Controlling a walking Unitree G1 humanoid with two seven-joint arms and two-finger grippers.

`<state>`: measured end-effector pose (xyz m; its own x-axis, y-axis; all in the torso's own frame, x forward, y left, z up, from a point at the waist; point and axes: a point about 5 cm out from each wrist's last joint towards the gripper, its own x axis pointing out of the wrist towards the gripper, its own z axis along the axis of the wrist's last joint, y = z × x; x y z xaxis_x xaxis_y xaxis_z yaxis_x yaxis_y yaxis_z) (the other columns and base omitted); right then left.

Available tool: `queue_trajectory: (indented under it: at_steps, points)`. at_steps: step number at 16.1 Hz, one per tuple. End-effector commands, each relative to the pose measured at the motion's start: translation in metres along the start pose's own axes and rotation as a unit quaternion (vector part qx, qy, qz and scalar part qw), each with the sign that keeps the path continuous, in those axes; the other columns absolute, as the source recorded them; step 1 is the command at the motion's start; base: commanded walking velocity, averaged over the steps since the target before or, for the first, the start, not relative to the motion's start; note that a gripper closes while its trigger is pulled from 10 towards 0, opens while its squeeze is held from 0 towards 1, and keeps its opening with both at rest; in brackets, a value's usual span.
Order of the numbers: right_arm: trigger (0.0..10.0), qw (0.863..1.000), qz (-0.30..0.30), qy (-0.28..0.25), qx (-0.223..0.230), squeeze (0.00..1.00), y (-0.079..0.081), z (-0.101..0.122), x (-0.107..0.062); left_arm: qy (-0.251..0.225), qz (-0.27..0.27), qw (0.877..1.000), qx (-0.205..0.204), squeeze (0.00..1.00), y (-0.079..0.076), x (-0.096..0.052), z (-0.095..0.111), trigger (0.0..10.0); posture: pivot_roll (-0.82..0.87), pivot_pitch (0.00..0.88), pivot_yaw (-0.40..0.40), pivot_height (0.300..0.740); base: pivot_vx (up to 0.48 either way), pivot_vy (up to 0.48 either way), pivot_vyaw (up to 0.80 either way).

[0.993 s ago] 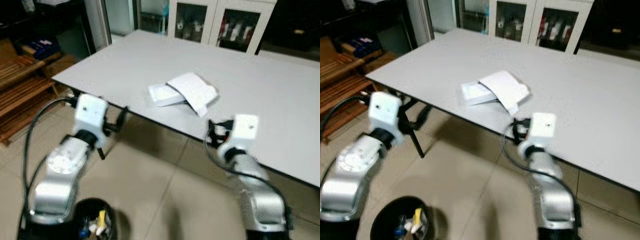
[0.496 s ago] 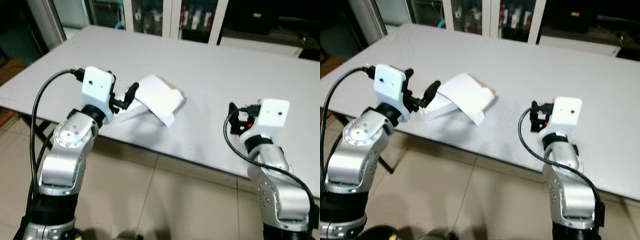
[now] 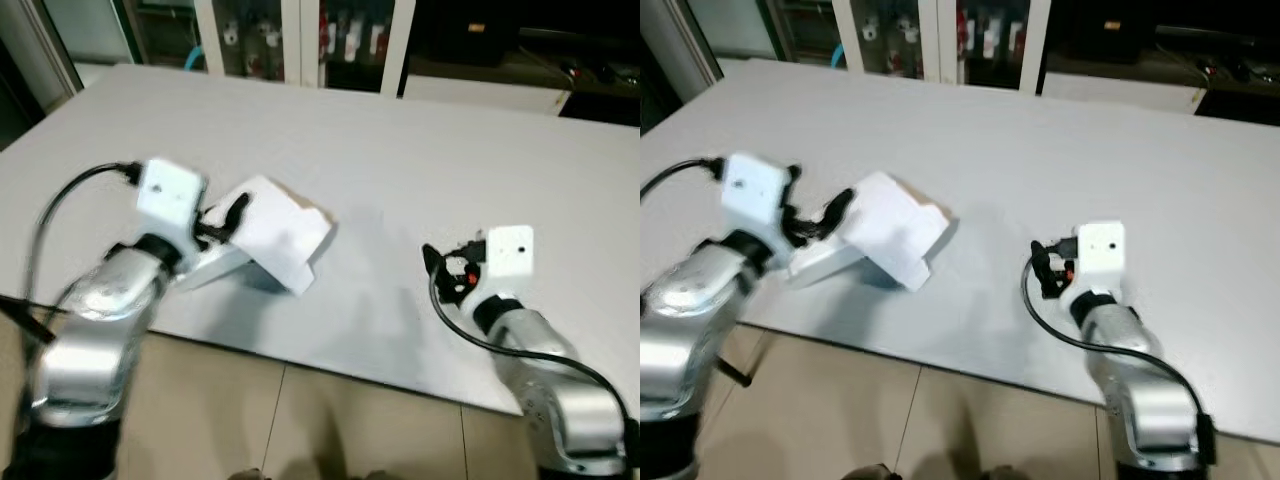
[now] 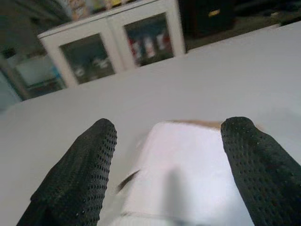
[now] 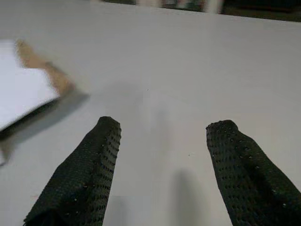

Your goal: Picking trash to rubbish bin

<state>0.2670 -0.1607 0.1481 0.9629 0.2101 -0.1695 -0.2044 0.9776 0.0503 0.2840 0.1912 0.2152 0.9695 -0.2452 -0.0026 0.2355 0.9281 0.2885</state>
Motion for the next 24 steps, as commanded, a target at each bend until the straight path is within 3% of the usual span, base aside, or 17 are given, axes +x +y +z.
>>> queue_trajectory:
  at_steps: [1,2,3,5,9,11,13,14,15,16,20,21,22,24]
  points:
    - [10.0,0.999,0.038,0.003,0.014,0.0,0.007,-0.002,-0.002,0.027,0.019,0.999,-0.017,0.07,0.011,-0.009,-0.007,10.0,0.04,0.08,-0.036,0.74,0.0,0.0,0.0]
    - [10.0,0.999,0.044,0.005,0.017,0.0,0.007,-0.002,-0.003,0.035,0.023,0.999,-0.027,0.07,0.015,-0.012,-0.008,10.0,0.04,0.08,-0.036,0.74,0.0,0.0,0.0]
    - [10.0,0.998,0.059,0.01,0.011,0.0,0.004,-0.003,-0.002,0.066,0.033,0.996,-0.042,1.0,0.026,-0.019,-0.015,10.0,0.06,0.077,-0.055,0.74,0.0,0.0,0.0]
    - [10.0,0.995,0.103,0.015,0.007,0.0,0.012,-0.003,0.0,0.113,0.06,0.99,-0.061,1.0,0.04,-0.02,-0.031,10.0,0.06,0.079,-0.062,0.74,0.0,0.0,0.0]
    - [10.0,0.978,0.207,0.019,-0.009,0.0,0.032,-0.003,-0.008,0.147,0.063,0.979,-0.124,1.0,0.05,-0.01,-0.057,10.0,0.06,0.084,-0.072,0.74,0.0,0.0,0.0]
    - [10.0,0.976,0.215,0.021,-0.013,0.0,0.033,-0.004,-0.009,0.139,0.041,0.975,-0.168,1.0,0.049,-0.001,-0.068,10.0,0.05,0.091,-0.077,0.74,0.0,0.0,0.0]
    - [10.0,0.976,0.214,0.021,-0.012,0.0,0.033,-0.004,-0.009,0.135,0.026,0.975,-0.177,1.0,0.05,0.006,-0.072,10.0,0.05,0.095,-0.075,0.74,0.0,0.0,0.0]
    - [10.0,0.977,0.214,0.022,-0.011,0.0,0.034,-0.005,-0.009,0.134,0.02,0.975,-0.176,0.72,0.051,0.008,-0.073,10.0,0.05,0.095,-0.075,0.74,0.0,0.0,0.0]
    - [10.0,0.977,0.213,0.024,-0.01,0.0,0.034,-0.007,-0.01,0.133,0.007,0.974,-0.183,0.15,0.05,0.012,-0.074,10.0,0.04,0.096,-0.073,0.74,0.0,0.0,0.0]
    - [10.0,0.976,0.217,0.03,-0.016,0.0,0.036,-0.011,-0.011,0.149,-0.011,0.974,-0.168,0.0,0.048,0.018,-0.079,10.0,0.04,0.096,-0.073,0.74,0.0,0.0,0.0]
    - [10.0,0.977,0.212,0.029,-0.017,0.0,0.037,-0.011,-0.013,0.212,-0.021,0.969,-0.127,0.0,0.048,0.02,-0.095,10.0,0.03,0.101,-0.056,0.74,0.0,0.0,0.0]
    - [10.0,0.977,0.21,0.029,-0.017,0.0,0.037,-0.011,-0.014,0.233,-0.007,0.967,-0.101,0.0,0.051,0.019,-0.098,5.6,0.03,0.103,-0.053,0.74,0.0,0.0,0.0]
    - [10.0,0.977,0.21,0.029,-0.017,0.0,0.037,-0.012,-0.015,0.241,0.003,0.966,-0.093,0.0,0.053,0.02,-0.102,0.0,0.03,0.103,-0.054,0.74,0.0,0.0,0.0]
    - [10.0,0.977,0.209,0.03,-0.018,0.0,0.036,-0.012,-0.015,0.231,0.005,0.968,-0.098,0.0,0.056,0.023,-0.101,0.0,0.03,0.105,-0.054,0.74,0.0,0.0,0.0]
